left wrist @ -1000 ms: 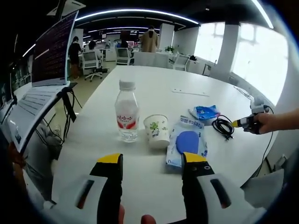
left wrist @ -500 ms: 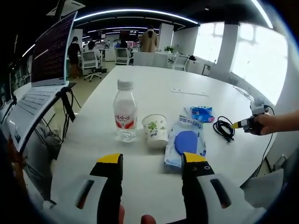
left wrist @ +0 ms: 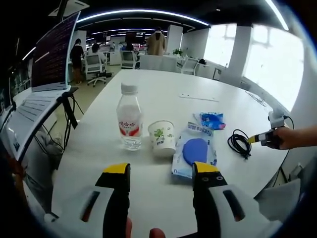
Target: Arrange the tabletop items into an orderly group along one side of the table until the central work area is clear of visible clutter.
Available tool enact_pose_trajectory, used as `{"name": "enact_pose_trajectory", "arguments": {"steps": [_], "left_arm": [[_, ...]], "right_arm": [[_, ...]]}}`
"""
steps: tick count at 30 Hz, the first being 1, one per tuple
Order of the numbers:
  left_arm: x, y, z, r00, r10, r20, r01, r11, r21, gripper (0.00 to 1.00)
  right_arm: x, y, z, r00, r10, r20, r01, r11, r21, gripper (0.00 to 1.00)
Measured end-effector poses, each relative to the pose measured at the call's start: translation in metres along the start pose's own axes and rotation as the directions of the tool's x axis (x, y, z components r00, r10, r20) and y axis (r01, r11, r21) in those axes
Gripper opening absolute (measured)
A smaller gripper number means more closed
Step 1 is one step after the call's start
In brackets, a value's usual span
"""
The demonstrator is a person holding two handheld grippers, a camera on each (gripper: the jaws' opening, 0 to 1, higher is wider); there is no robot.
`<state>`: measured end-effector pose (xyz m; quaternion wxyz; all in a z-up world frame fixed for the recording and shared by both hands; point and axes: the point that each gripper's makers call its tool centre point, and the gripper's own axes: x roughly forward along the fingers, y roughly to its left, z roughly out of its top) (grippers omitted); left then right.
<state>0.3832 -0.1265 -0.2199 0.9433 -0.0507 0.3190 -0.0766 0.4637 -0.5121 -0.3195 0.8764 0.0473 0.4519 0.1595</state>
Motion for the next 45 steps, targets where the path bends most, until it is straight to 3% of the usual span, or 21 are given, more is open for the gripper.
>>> {"name": "enact_pose_trajectory", "arguments": {"steps": [12, 26, 30, 34, 45], "left_arm": [[0.000, 0.000, 0.002, 1.000, -0.007, 0.003, 0.007, 1.000, 0.005, 0.50], [0.001, 0.003, -0.001, 1.000, -0.001, -0.003, 0.001, 1.000, 0.003, 0.50], [0.001, 0.002, -0.002, 1.000, -0.001, -0.004, 0.001, 1.000, -0.002, 0.50], [0.002, 0.001, -0.004, 1.000, -0.003, -0.007, 0.003, 1.000, -0.006, 0.50], [0.002, 0.004, -0.004, 1.000, 0.000, -0.006, 0.000, 1.000, -0.011, 0.50]], "right_arm": [[-0.002, 0.004, -0.012, 1.000, 0.015, -0.012, -0.015, 1.000, -0.021, 0.01], [-0.003, 0.009, -0.011, 0.999, 0.048, -0.006, -0.049, 0.998, -0.038, 0.03], [-0.005, 0.018, -0.007, 0.996, 0.085, -0.001, -0.085, 0.995, -0.048, 0.12], [-0.009, 0.021, 0.001, 0.995, 0.097, 0.007, -0.096, 0.993, -0.063, 0.14], [-0.005, 0.029, 0.032, 0.992, 0.119, 0.046, -0.116, 0.991, -0.068, 0.13]]}}
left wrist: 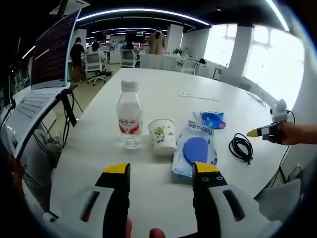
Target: Arrange the tabletop items into an orderly group along one side of the table until the central work area is clear of visible clutter.
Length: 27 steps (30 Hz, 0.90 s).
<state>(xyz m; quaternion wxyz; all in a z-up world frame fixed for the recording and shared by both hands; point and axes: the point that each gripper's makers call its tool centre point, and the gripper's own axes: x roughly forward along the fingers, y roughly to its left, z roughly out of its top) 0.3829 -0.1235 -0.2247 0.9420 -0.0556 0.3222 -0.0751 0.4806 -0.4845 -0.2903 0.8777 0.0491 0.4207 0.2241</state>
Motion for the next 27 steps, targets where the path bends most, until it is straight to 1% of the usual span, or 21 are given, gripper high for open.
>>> {"name": "enact_pose_trajectory", "arguments": {"steps": [6, 10, 14, 15, 17, 20, 24, 27], "left_arm": [[-0.001, 0.005, 0.000, 1.000, 0.008, 0.000, -0.008, 1.000, -0.008, 0.50], [-0.002, 0.008, 0.001, 1.000, 0.015, 0.004, -0.015, 1.000, -0.011, 0.50], [-0.002, 0.007, -0.001, 1.000, 0.012, 0.000, -0.012, 1.000, -0.008, 0.50], [-0.002, 0.007, -0.001, 1.000, 0.011, -0.001, -0.011, 1.000, -0.009, 0.50], [-0.002, 0.006, -0.002, 1.000, 0.010, 0.000, -0.010, 1.000, -0.015, 0.50], [-0.003, 0.002, -0.002, 1.000, 0.007, -0.001, -0.007, 1.000, -0.013, 0.50], [-0.005, 0.000, -0.003, 1.000, 0.006, -0.002, -0.006, 1.000, -0.013, 0.50], [-0.005, -0.002, -0.006, 1.000, 0.005, -0.004, -0.005, 1.000, -0.016, 0.50]], "right_arm": [[0.004, 0.013, 0.010, 1.000, 0.010, 0.011, -0.010, 1.000, 0.026, 0.14], [0.011, 0.014, 0.020, 1.000, 0.015, 0.021, -0.016, 0.999, 0.050, 0.14], [0.021, 0.011, 0.031, 1.000, 0.007, 0.031, -0.011, 0.992, 0.127, 0.14], [0.024, 0.009, 0.034, 1.000, -0.001, 0.024, -0.003, 0.988, 0.152, 0.14], [0.027, 0.007, 0.037, 1.000, -0.010, 0.020, 0.006, 0.987, 0.163, 0.14], [0.037, 0.005, 0.048, 1.000, -0.007, 0.026, 0.002, 0.981, 0.193, 0.15], [0.044, 0.006, 0.061, 0.999, -0.013, 0.035, 0.004, 0.975, 0.223, 0.16], [0.049, 0.009, 0.066, 0.999, -0.011, 0.040, 0.001, 0.972, 0.235, 0.17]]}}
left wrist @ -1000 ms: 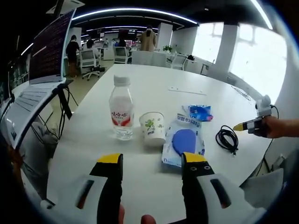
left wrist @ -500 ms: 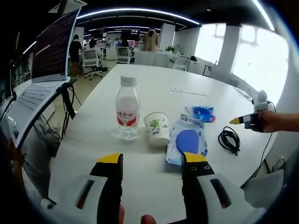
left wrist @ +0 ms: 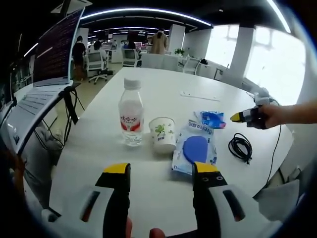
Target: Arrange the tabletop items into an orderly group along one side of the table until the central work area is clear of visible clutter.
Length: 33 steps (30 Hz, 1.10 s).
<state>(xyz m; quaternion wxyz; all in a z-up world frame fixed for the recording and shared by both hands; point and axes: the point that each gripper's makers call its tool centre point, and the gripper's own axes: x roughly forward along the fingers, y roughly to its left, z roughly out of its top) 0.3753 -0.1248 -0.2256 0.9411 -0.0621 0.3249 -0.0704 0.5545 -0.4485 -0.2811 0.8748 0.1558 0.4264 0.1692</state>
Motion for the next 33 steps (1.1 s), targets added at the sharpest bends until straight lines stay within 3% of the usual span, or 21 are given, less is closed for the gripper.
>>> {"name": "enact_pose_trajectory", "arguments": {"steps": [4, 10, 14, 23, 33], "left_arm": [[-0.002, -0.003, -0.002, 1.000, -0.001, -0.003, 0.001, 1.000, -0.003, 0.50], [-0.008, 0.002, 0.000, 1.000, 0.015, 0.006, -0.015, 1.000, -0.013, 0.50], [-0.013, 0.006, -0.001, 1.000, 0.029, 0.005, -0.029, 0.999, -0.017, 0.50], [-0.017, 0.009, -0.007, 0.999, 0.047, -0.003, -0.047, 0.999, -0.019, 0.50], [-0.012, 0.001, -0.004, 1.000, 0.026, 0.000, -0.026, 1.000, -0.001, 0.50]], "right_arm": [[0.020, -0.012, 0.011, 1.000, -0.020, -0.006, 0.020, 0.999, 0.035, 0.20], [0.046, -0.028, 0.023, 0.999, -0.031, -0.035, 0.033, 0.998, 0.055, 0.13], [0.051, -0.033, 0.022, 0.998, -0.049, -0.049, 0.051, 0.998, 0.041, 0.00], [0.045, -0.041, 0.020, 0.999, -0.053, -0.013, 0.054, 0.997, 0.057, 0.00], [0.013, -0.065, 0.008, 0.997, -0.072, 0.010, 0.071, 0.996, 0.045, 0.00]]}}
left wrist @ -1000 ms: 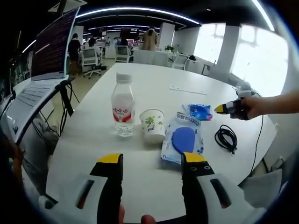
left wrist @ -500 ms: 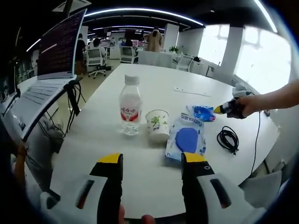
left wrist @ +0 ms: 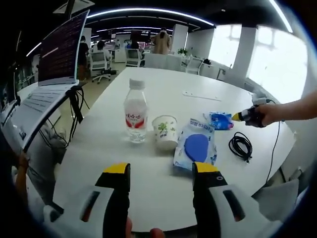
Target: Arrange the tabletop items into an orderly group along one side of the table until the central work area is clear of visible clutter.
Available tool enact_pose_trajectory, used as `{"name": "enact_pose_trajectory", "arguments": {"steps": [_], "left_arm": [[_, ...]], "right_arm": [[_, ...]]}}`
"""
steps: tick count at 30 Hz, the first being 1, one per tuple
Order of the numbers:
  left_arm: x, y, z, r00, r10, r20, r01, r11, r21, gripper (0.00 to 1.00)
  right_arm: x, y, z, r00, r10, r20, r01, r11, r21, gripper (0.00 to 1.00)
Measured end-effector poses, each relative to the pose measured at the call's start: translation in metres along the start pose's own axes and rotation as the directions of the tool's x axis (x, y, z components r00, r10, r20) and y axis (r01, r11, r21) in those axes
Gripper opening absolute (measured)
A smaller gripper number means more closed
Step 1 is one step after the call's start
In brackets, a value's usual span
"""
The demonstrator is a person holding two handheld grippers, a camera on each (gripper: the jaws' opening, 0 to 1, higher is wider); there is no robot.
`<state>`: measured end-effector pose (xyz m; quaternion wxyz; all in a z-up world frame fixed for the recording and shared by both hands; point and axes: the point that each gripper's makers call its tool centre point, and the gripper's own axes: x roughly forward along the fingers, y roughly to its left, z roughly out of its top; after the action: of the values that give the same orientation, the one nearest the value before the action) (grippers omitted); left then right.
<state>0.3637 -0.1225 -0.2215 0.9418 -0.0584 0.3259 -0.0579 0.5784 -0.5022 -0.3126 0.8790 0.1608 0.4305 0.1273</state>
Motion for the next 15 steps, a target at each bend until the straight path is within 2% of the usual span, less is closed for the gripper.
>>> {"name": "enact_pose_trajectory", "arguments": {"steps": [12, 15], "left_arm": [[0.000, -0.010, -0.001, 1.000, -0.021, 0.002, 0.021, 1.000, 0.012, 0.50], [-0.001, -0.012, -0.001, 1.000, -0.023, 0.001, 0.023, 1.000, 0.016, 0.50]], "right_arm": [[-0.034, -0.046, -0.017, 0.999, -0.054, 0.002, 0.054, 0.999, 0.006, 0.00], [-0.040, -0.051, -0.019, 0.998, -0.059, 0.003, 0.059, 0.998, -0.002, 0.00]]}}
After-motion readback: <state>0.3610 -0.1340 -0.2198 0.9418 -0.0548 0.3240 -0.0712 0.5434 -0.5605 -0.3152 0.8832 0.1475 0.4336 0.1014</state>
